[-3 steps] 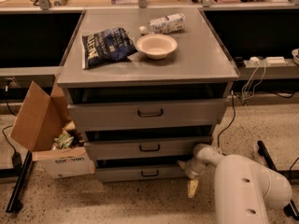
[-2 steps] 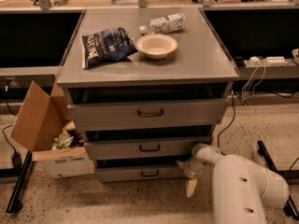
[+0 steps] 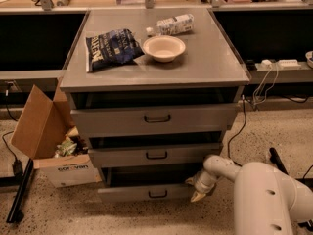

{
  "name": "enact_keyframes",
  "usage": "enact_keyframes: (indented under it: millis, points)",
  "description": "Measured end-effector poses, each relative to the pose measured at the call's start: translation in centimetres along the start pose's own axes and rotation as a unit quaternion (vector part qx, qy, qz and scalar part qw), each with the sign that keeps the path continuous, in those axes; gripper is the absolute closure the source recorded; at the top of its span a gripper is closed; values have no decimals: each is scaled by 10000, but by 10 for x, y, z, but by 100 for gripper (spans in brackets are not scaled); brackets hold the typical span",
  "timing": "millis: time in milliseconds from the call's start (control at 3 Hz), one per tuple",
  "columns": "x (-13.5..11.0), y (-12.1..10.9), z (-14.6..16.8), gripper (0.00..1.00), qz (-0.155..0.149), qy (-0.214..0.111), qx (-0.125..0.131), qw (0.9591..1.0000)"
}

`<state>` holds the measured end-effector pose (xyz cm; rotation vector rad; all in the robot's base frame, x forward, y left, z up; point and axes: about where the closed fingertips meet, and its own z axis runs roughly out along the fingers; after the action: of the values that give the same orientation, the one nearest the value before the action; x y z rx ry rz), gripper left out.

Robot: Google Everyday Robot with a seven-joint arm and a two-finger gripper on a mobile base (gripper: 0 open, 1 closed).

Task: Open bottom drawer

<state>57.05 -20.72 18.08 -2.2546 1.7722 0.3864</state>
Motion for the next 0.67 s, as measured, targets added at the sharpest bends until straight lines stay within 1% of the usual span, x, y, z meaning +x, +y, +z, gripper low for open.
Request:
enact_keyframes:
  millis: [333, 667]
  points:
    - [-5, 30, -2, 79, 15, -26, -126, 9999]
    - [-7, 37, -1, 100, 23, -26, -169, 9999]
